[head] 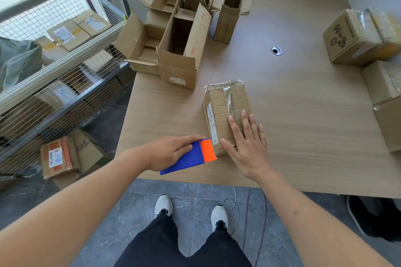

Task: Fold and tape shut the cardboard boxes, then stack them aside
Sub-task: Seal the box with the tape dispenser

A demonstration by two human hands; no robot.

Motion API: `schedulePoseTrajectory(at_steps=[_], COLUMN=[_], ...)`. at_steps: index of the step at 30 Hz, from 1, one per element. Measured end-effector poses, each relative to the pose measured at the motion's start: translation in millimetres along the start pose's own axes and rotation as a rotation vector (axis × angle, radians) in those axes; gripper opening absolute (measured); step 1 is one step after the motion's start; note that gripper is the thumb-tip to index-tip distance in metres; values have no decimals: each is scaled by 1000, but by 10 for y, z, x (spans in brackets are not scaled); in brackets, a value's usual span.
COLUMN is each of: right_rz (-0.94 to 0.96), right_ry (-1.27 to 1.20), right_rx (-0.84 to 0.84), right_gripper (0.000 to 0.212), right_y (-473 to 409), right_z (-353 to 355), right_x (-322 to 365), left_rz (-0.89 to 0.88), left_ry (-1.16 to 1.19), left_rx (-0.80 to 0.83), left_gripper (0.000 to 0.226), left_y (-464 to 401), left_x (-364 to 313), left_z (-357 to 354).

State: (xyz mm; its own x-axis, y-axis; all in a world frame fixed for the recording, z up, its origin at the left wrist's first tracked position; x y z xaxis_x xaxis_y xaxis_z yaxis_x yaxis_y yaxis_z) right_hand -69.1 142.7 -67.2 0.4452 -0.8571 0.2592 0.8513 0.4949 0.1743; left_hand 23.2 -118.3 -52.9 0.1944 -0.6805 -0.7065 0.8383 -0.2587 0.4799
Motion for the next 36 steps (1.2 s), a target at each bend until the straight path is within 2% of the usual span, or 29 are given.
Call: schedulePoseTrajectory(at_steps=[6, 10, 17, 24, 30, 36], right_rz=[10, 3, -66, -92, -98, -37], right_ry=[22, 42, 92, 171, 267, 327], right_rx=[40, 59, -112, -181, -281, -322], right_gripper=[85, 84, 87, 85, 80, 89], right_y=[3, 0, -13, -10, -8, -5], right_z=[33, 34, -92, -106, -209, -256], right_x=[11, 21, 141, 223, 264, 177], left_rz=[71, 173, 110, 217, 237, 200], left_ry=[-4, -85, -26, -427, -354, -362], left_rx=[12, 47, -102, -264, -358, -418], left_gripper=[42, 42, 42, 61, 69, 57], left_y=[-165, -105, -171, -216, -427, -469], left_x=[-52, 180, 183, 243, 196, 107], left_z=[-83, -105, -21, -145, -446, -429])
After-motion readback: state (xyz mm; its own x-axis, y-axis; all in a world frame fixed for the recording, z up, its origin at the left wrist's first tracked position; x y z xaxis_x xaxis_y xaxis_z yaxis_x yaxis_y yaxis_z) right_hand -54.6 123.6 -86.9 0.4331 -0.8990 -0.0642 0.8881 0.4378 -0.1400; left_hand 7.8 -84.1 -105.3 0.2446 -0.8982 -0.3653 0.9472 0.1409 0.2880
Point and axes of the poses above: each hand's wrist, its own y-axis away from the middle knuckle, its own z-axis out of the back of the hand, x = y × z, the point moved 1 cm from there along -y, towards the middle knuckle, and after that the axes turned 2 degrees about -x, right-handed, at the moved point
